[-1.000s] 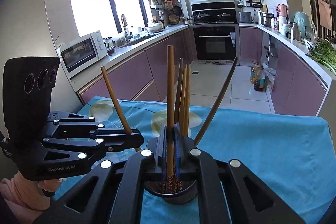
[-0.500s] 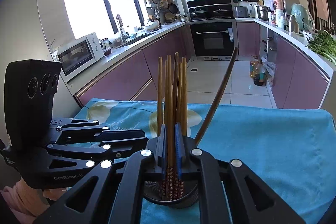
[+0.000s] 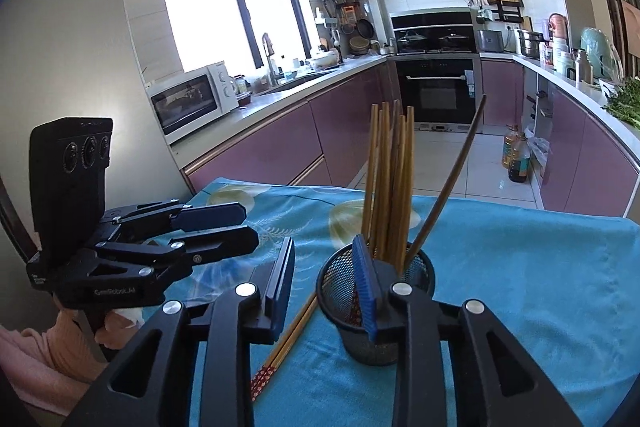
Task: Organize utensils
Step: 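Open both tools to release the chopsticks into the cup and withdraw, then lower the left tool onto the last loose chopstick pair and grasp one while the right tool grasps the other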
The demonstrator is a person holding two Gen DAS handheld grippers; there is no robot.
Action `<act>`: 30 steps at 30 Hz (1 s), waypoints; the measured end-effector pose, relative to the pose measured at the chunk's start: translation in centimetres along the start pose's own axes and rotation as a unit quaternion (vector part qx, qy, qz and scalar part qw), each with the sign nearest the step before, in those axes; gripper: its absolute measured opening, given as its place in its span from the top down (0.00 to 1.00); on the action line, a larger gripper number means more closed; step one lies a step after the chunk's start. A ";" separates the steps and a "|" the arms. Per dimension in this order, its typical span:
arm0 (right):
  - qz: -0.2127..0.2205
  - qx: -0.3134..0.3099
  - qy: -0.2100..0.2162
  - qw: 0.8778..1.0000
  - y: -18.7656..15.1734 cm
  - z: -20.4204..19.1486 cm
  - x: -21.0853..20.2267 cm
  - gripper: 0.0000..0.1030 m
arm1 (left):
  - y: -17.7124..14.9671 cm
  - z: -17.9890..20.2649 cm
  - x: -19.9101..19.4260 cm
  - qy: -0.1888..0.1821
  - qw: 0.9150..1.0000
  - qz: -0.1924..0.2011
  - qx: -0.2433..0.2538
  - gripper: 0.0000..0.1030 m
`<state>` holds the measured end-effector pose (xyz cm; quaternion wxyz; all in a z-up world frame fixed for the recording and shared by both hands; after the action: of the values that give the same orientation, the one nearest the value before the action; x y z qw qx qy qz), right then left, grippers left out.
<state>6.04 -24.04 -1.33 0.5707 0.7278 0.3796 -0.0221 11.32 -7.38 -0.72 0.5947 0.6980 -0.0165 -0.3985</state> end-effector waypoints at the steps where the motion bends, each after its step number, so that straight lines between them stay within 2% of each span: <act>1: -0.003 -0.004 0.004 1.000 -0.4 -0.3 -0.2 0.68 | -0.5 -0.3 -0.3 0.005 1.000 -0.002 -0.004 0.55; 5: -0.029 -0.015 0.010 0.999 -2.9 -1.4 0.4 0.62 | -2.9 -1.7 -1.2 0.024 0.999 -0.014 -0.026 0.47; 8: -0.064 -0.015 0.008 0.998 -5.1 -1.9 2.2 0.62 | -4.8 -2.5 -1.3 0.046 0.998 -0.028 -0.039 0.47; 15: -0.130 0.004 -0.008 0.991 -9.2 -2.3 6.0 0.62 | -8.1 -2.9 -0.2 0.058 0.995 -0.066 -0.057 0.47; 30: -0.153 -0.010 -0.038 0.987 -10.7 -3.2 7.7 0.63 | -10.4 -2.2 1.5 0.068 0.991 -0.097 -0.065 0.47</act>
<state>4.02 -16.68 -12.52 0.5817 0.6540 0.4649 -0.1335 8.89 -3.27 -10.34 0.5972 0.6816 0.1173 -0.4063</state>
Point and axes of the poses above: each gripper's, at about its wrist camera, not at the fingertips, and x roughly the way its jaws point, z to its right, y to its top, the point moved 1 cm from there along x, roughly the way its jaws point, and after that the axes turned 7 degrees about x, right-handed, at the moved point
